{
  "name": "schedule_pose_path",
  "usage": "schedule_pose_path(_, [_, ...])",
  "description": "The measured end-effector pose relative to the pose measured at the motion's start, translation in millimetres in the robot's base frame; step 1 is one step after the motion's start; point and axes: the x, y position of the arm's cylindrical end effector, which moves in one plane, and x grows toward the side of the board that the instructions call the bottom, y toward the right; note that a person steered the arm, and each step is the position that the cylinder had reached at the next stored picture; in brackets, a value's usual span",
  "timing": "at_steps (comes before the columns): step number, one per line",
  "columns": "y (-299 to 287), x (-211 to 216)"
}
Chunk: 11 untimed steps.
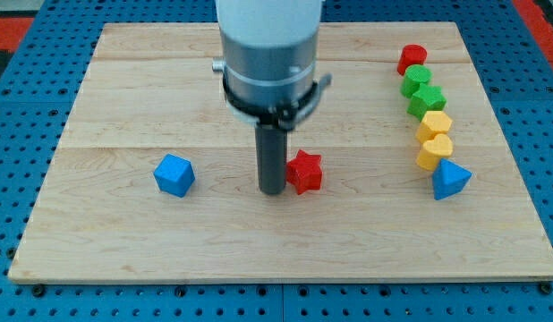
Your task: Move the red star towards the group of blocks
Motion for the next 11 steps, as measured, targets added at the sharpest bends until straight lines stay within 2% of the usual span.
schedule_pose_path(1, [-11.9,-0.7])
schedule_pose_path(2, [44.3,-17.2])
schedule_pose_path(3, [46.8,-24.3])
schedule_pose_path(4, [78.6,-18.7])
schedule_pose_path(5, [134.1,20.4])
schedule_pose_path(6, [159.9,51.6])
schedule_pose_path(9, [174.0,103.5])
schedule_pose_path(11, [187.3,95.0])
